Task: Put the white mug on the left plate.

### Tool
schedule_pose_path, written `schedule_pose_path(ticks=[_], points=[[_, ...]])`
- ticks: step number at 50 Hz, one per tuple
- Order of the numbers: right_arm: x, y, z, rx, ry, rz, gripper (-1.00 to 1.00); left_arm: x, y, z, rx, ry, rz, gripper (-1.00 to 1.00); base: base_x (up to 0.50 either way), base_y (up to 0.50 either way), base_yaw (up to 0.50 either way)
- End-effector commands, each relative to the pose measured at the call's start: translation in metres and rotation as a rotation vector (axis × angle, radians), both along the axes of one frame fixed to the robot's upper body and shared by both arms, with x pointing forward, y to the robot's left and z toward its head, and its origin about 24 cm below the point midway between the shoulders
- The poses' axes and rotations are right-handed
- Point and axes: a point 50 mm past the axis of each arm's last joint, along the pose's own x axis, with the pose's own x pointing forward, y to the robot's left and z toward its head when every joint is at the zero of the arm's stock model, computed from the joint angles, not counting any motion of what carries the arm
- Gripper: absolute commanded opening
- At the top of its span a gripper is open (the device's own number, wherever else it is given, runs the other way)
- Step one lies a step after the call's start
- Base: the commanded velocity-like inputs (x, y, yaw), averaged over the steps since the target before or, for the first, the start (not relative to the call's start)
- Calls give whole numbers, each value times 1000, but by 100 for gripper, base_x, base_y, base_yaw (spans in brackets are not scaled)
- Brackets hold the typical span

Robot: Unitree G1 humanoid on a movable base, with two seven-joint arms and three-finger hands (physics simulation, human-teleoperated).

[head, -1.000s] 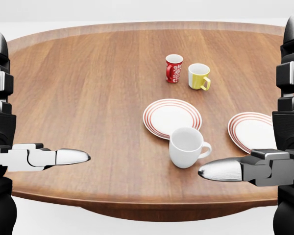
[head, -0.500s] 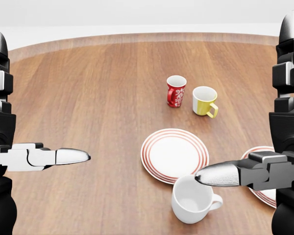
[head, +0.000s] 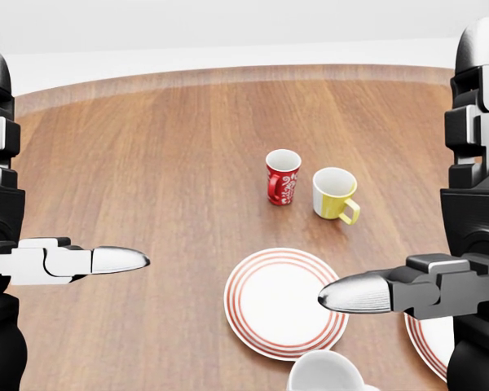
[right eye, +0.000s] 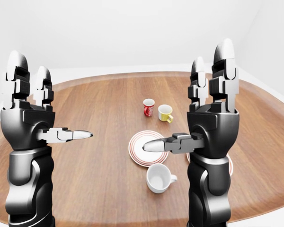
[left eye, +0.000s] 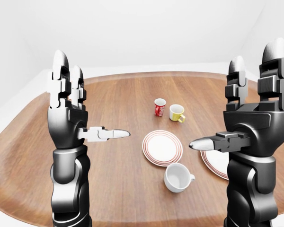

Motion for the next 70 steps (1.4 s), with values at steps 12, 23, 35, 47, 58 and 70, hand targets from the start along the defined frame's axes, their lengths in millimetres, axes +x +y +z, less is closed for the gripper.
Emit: schedule_pose_path(ticks=[12,23,35,47,58,70], points=[[4,7,-14,-49,71,14,100,0,2,1,1,-4,5,100,1,0,0],[2,21,-25,-78,122,72,100,-1,5,4,-7,-19,8,100,0,0,0],[-10,33,-35,-81,158,193,100,0,6,6,-12,-24,13,100,0,0,0],[-35,44,-48,-91,242,275,100,0,5,5,-9,-20,13,100,0,0,0],[-26,53,-64,-206,316,221,100,0,6,5,-9,-19,15,100,0,0,0],[-31,61,-75,-314,360,216,100,-1,5,5,-6,-25,12,100,0,0,0]])
